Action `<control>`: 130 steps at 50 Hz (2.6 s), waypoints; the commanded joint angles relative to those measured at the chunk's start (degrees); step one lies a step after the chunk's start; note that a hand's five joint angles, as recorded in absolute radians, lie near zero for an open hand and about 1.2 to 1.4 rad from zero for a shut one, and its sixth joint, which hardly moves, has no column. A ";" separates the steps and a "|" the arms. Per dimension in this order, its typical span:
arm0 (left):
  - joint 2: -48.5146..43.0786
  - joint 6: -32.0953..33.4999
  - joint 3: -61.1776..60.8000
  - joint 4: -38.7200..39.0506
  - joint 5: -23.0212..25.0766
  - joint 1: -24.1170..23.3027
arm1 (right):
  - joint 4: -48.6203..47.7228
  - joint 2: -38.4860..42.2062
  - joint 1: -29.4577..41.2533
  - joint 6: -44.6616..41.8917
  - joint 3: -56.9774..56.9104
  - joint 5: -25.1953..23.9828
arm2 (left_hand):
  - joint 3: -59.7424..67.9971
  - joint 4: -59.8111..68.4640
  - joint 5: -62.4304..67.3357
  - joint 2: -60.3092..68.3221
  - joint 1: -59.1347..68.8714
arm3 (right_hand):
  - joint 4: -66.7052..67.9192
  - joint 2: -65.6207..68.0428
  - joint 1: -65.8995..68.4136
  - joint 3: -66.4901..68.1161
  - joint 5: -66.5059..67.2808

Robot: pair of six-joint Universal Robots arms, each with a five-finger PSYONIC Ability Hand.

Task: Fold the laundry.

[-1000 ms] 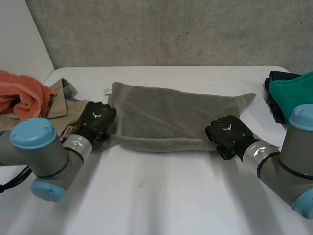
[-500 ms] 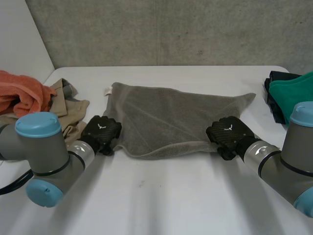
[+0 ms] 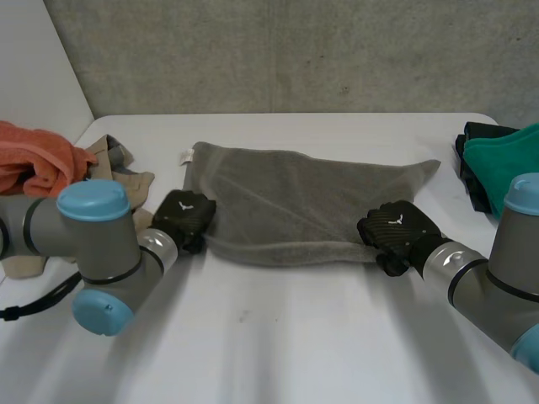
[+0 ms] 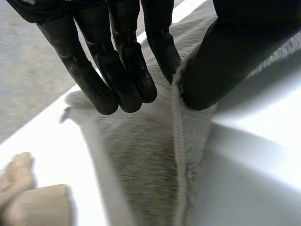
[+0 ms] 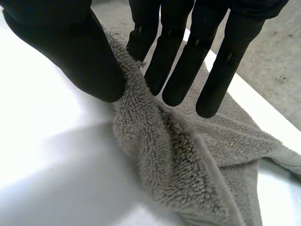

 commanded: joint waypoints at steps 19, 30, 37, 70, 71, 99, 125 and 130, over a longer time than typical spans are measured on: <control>14.30 6.47 -13.64 4.84 1.98 3.94 | 28.64 8.08 -6.50 -3.46 -29.11 -1.89 | 11.95 11.68 13.42 11.53 12.76 | -53.49 -52.09 -48.56 -53.10 -52.44; 15.36 4.09 -14.43 3.96 2.68 4.56 | 37.54 9.94 -8.35 -12.35 -27.55 6.21 | 11.95 11.68 13.42 11.53 12.76 | -37.48 -36.08 -32.55 -37.10 -36.43; 14.83 4.09 -13.47 3.96 2.77 5.00 | 27.96 8.26 -11.51 -6.55 -18.59 2.26 | 11.95 11.68 13.42 11.53 12.76 | -37.65 -36.25 -32.72 -37.26 -36.60; 31.18 24.56 -15.05 -40.32 3.13 4.12 | 50.33 -8.17 -20.22 -34.20 -7.50 1.46 | 11.95 11.68 13.42 11.53 12.76 | 11.32 12.73 16.25 11.71 12.37; 30.31 26.31 -14.70 -42.17 3.13 3.77 | 52.62 -8.00 -20.13 -36.75 -7.76 1.98 | 11.95 11.68 13.42 11.53 12.76 | 11.32 12.73 16.25 11.71 12.37; 11.93 13.33 38.65 7.74 -1.80 2.54 | -9.93 -0.88 -5.98 1.54 -47.67 12.36 | 11.95 11.68 13.42 11.53 12.76 | 11.32 12.73 16.25 11.71 12.37; 5.52 12.36 -10.12 20.02 9.01 9.48 | 3.25 5.01 -6.41 -0.30 -15.25 3.22 | 11.95 11.68 13.42 11.53 12.76 | 11.32 12.73 16.25 11.71 12.37; 1.74 12.36 -13.90 25.48 10.24 10.88 | 3.51 6.77 -7.03 -3.90 -11.20 2.43 | 11.95 11.68 13.42 11.53 12.76 | 11.32 12.73 16.25 11.71 12.37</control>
